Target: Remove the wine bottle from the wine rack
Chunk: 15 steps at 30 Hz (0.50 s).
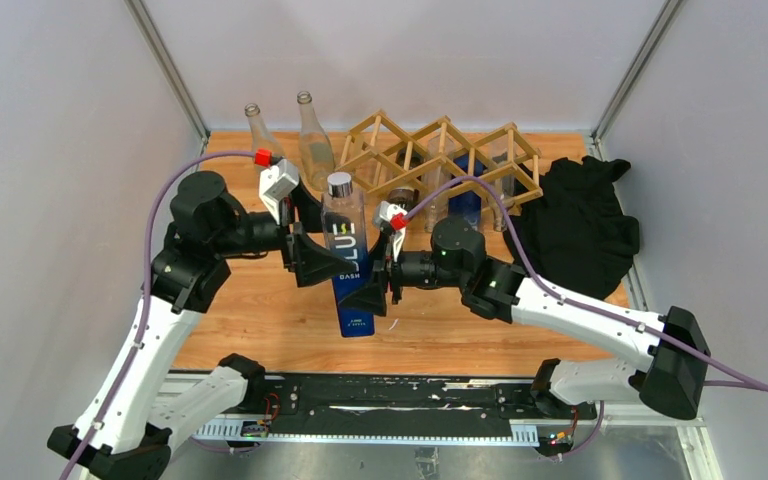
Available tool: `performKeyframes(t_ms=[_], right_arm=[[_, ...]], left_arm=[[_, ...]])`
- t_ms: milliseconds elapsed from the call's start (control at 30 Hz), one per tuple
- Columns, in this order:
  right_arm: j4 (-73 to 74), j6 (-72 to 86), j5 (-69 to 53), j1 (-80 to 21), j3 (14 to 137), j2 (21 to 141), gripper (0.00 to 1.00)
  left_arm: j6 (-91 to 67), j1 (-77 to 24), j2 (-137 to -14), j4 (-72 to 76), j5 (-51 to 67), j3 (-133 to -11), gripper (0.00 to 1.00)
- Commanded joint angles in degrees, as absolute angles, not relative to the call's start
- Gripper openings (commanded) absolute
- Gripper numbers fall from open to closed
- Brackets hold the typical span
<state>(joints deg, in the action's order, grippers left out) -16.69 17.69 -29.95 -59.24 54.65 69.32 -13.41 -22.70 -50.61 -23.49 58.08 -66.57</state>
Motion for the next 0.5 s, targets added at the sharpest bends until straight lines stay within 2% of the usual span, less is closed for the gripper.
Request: performKeyframes(t_ms=[0,167,267,400,467], right_arm=[[-16.1,13.3,-25.9,-61.8,55.5,68.5,0.00],[-13.4,10.6,-24.0,-63.8,56.1,68.6,0.00],[-12.8,9.4,-23.3,-64.2,56.6,68.4,0.00],[-11.7,8.3,-21.6,-64.3,57.2,68.4,0.00],[-12.1,8.1,-20.4,-64.3,57.2,68.3,0.00]], left_arm=[[-12.9,-22.5,-49.0,-19.7,55.9,-70.4,1.00],[-12.9,-22.5,-50.5,-20.1,58.0,-72.3,0.96],[-11.9,-22.5,-51.5,-22.6,58.8,-72.5,0.86],[-3.5,-22.4,-53.5,-31.7,59.8,-74.6,0.65],[1.8,-22.4,-54.8,-37.4,60.3,-75.9,0.59]])
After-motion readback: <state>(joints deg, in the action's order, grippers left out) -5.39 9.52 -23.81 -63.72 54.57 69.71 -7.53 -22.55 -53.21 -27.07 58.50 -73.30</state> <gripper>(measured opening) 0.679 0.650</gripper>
